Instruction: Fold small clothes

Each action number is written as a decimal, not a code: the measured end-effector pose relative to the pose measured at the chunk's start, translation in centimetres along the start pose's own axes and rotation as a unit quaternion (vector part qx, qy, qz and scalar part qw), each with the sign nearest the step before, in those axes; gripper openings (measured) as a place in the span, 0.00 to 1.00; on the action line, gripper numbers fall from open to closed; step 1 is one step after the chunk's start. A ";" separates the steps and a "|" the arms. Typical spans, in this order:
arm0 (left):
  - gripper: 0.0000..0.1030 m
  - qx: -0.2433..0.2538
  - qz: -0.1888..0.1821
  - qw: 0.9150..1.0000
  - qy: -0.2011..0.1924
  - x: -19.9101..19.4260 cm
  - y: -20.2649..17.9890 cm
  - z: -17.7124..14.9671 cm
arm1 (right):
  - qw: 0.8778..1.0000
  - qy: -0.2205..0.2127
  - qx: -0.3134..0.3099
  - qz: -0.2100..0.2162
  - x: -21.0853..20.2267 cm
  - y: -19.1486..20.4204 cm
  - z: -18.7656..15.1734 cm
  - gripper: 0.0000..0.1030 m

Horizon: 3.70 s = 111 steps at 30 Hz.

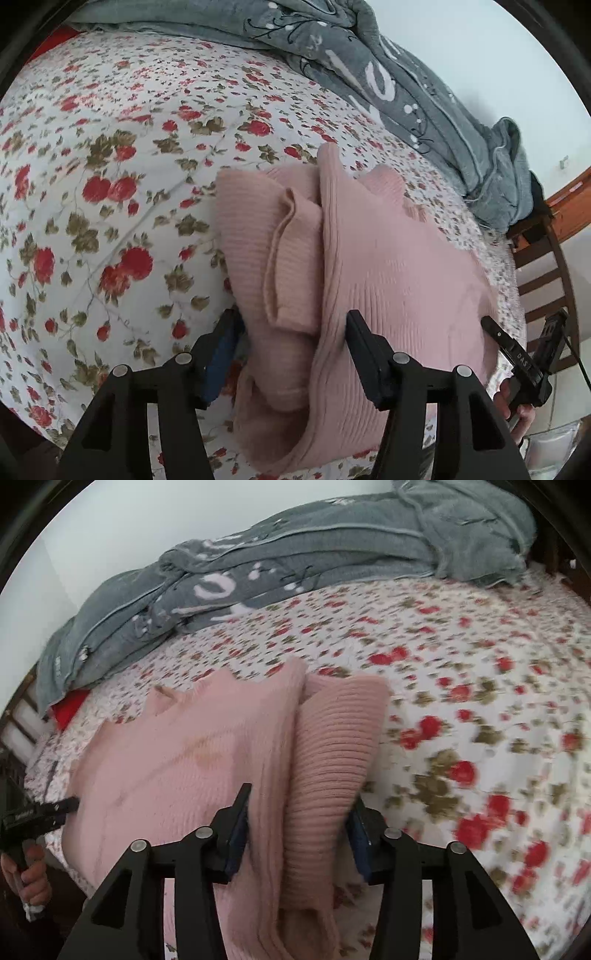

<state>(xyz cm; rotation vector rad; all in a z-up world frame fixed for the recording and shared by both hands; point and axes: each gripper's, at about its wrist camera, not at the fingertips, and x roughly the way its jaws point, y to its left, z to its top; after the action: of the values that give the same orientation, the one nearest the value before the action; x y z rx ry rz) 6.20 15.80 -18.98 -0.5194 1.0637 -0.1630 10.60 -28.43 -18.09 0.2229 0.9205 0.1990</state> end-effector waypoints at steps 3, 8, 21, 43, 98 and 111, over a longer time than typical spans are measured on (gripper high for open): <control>0.56 -0.002 -0.015 1.000 -0.002 0.1 0.5 -0.3 | 1.000 -0.003 0.021 -0.019 -1.7 -0.1 -0.4 0.45; 0.56 -0.005 -0.029 1.000 -0.002 0.8 0.2 0.1 | 0.997 -0.034 -0.022 -0.069 -4.9 3.3 -1.4 0.45; 0.23 -0.037 -0.066 0.997 0.005 -0.1 -0.6 1.5 | 0.991 -0.035 -0.124 0.026 -1.2 14.1 -5.6 0.45; 0.21 0.048 -0.061 0.997 -0.026 -4.7 -12.0 2.8 | 0.996 -0.043 -0.022 0.076 -5.2 6.8 -4.6 0.46; 0.66 0.109 -0.018 0.994 -0.027 -3.7 -15.0 -3.3 | 0.994 -0.044 0.027 0.096 -7.9 -1.4 -7.0 0.05; 0.66 0.165 -0.023 0.986 0.024 1.1 -18.4 -6.0 | 0.996 -0.050 -0.002 0.076 -8.6 -1.8 -6.7 0.37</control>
<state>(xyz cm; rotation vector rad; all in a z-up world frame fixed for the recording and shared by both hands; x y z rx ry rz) 3.76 -2.55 -13.27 -0.2423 1.0468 -0.3878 0.21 -31.72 -15.93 0.2969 0.8033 0.3281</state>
